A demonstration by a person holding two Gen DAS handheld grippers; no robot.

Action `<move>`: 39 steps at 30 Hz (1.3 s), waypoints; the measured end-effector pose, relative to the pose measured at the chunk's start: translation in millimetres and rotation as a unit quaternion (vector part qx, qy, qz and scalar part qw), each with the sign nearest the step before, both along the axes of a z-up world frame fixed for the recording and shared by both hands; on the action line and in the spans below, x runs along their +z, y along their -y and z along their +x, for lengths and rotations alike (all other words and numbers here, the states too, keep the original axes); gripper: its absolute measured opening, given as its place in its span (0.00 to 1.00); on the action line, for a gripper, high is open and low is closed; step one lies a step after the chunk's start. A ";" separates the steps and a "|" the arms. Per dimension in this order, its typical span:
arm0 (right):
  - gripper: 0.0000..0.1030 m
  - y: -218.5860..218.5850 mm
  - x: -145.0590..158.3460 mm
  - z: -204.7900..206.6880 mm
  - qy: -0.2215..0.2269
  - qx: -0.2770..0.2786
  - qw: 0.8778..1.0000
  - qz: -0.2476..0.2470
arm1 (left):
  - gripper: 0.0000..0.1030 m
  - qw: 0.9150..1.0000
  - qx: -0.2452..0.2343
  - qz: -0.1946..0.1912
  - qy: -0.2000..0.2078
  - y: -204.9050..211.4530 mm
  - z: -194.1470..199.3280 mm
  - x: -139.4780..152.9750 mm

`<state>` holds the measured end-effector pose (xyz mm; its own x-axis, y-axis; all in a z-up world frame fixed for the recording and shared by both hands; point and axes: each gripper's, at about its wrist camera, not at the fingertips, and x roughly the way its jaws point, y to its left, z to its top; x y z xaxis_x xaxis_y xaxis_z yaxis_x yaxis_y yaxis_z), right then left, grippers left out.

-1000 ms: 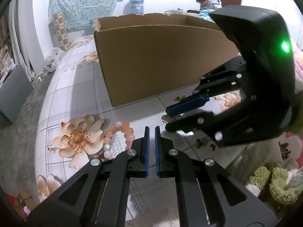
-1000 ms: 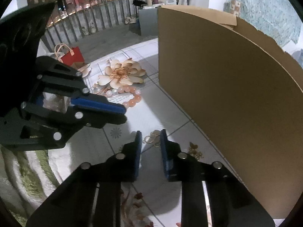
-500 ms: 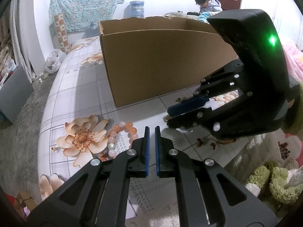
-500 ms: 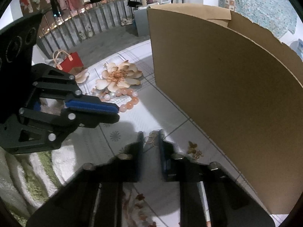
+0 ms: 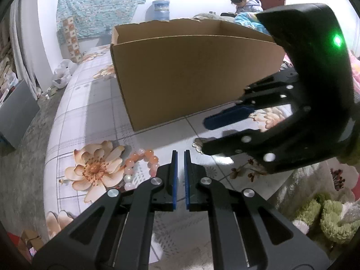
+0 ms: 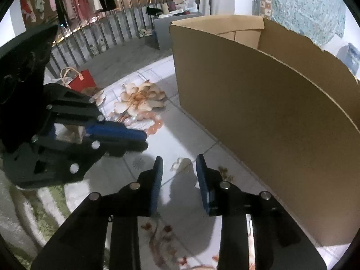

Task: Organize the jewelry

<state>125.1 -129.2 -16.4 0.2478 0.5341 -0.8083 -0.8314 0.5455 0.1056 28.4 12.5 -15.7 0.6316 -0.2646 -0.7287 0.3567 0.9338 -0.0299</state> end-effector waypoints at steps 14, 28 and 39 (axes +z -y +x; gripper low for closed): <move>0.10 -6.0 -8.9 2.7 -0.004 0.020 1.000 -0.010 | 0.04 1.000 0.004 -0.002 -0.004 -2.0 -0.3 -2.2; 0.00 10.5 -3.6 -4.3 -0.018 -0.002 1.000 -0.003 | 0.04 1.000 0.006 -0.004 -0.004 -3.4 -2.0 -2.9; 0.03 50.8 9.2 -17.3 -0.025 -0.067 0.997 0.032 | 0.22 1.000 -0.020 -0.010 -0.010 15.0 4.8 -6.3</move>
<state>107.7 -179.9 -7.2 0.2813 0.5499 -0.7864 -0.7438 0.6428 0.1834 33.2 -2.5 -22.1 0.6058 -0.3041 -0.7352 0.3926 0.9180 -0.0561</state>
